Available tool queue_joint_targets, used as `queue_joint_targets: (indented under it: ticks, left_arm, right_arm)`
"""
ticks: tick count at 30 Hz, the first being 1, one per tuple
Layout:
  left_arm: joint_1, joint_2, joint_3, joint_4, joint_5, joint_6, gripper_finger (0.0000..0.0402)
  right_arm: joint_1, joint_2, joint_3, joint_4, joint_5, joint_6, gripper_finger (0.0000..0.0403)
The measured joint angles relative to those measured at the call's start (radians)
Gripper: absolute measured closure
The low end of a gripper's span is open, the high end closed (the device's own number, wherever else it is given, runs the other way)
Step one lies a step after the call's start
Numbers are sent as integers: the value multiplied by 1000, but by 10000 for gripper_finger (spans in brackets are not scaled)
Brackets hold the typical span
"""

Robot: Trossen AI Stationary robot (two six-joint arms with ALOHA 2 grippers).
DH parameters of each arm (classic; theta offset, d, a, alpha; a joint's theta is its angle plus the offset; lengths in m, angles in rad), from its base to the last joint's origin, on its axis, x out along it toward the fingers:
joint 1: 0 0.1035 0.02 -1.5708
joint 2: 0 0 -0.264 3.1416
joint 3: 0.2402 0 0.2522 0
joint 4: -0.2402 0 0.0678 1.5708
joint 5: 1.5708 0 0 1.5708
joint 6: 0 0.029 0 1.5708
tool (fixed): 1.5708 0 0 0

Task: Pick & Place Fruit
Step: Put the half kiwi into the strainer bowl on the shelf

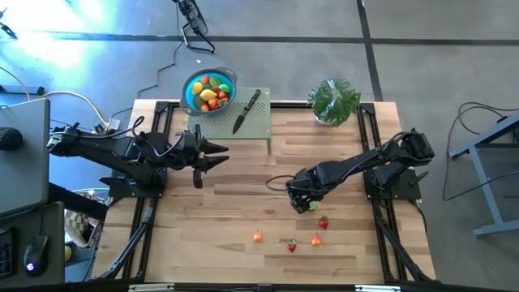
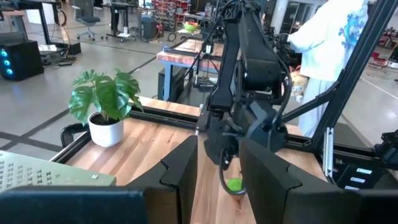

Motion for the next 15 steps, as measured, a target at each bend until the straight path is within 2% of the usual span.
queue_joint_targets:
  ticks: [7, 15]
  left_arm:
    - [0, 0, 0, -14, 0, 0, 286]
    - [0, 0, 0, -23, 0, 0, 286]
  right_arm:
    - [20, 15, -16, 41, -11, -20, 78]
    - [19, 16, -143, 208, -44, -17, 78]
